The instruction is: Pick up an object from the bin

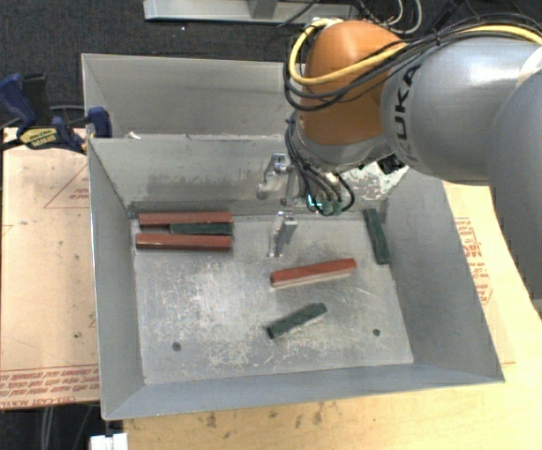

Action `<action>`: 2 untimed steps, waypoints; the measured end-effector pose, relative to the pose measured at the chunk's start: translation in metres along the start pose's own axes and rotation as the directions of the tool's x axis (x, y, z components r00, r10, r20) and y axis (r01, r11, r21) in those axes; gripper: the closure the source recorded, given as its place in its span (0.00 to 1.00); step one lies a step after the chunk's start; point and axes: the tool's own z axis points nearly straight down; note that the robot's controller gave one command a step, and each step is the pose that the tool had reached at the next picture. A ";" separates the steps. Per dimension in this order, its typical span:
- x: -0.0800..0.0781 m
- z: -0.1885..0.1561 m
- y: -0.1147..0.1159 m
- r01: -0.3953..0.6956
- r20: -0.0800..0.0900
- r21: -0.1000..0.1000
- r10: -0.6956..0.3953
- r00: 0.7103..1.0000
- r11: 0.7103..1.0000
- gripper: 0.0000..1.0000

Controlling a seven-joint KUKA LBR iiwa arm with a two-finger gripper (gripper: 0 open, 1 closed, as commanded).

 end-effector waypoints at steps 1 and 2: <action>-0.002 -0.005 0.000 -0.001 0.008 0.000 0.001 1.000 1.000 0.00; 0.017 0.078 -0.082 0.050 0.012 0.001 -0.050 0.999 0.999 0.00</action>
Offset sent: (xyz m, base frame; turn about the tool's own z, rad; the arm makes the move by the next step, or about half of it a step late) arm -0.0229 -0.1031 -0.0998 -0.0605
